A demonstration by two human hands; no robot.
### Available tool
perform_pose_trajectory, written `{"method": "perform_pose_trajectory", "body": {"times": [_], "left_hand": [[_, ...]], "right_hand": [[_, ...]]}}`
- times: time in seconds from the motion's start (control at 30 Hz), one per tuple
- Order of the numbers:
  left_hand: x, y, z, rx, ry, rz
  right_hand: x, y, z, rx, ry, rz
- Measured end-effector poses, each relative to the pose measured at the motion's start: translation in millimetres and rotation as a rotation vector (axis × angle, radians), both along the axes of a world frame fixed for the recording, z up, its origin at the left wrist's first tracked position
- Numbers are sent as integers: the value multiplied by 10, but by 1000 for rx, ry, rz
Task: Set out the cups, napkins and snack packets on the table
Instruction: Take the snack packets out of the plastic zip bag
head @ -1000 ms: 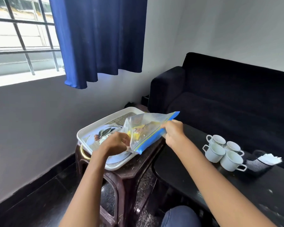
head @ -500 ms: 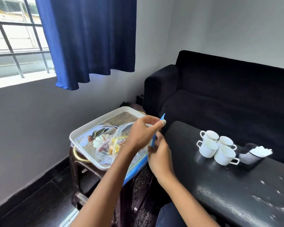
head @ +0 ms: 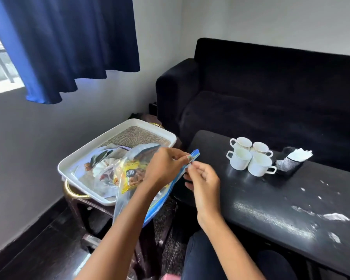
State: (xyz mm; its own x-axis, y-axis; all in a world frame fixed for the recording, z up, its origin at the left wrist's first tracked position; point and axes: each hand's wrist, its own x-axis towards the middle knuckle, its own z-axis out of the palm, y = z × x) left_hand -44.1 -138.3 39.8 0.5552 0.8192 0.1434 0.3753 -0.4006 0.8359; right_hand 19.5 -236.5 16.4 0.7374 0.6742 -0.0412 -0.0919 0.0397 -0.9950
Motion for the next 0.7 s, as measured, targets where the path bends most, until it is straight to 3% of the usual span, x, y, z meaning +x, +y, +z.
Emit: {"method": "perform_pose_trajectory", "body": {"times": [0.27,0.47,0.7], "left_hand": [[51,-91,-13,50,123,-196],[58,-112,-24,73,158,-242],[74,-145,-9,138,143,-100]], "right_hand": [[172,-17,33,-50,171,-79],[184,-4,-48,-55,180,-152],[193,33,-56,-16,214,-215]]}}
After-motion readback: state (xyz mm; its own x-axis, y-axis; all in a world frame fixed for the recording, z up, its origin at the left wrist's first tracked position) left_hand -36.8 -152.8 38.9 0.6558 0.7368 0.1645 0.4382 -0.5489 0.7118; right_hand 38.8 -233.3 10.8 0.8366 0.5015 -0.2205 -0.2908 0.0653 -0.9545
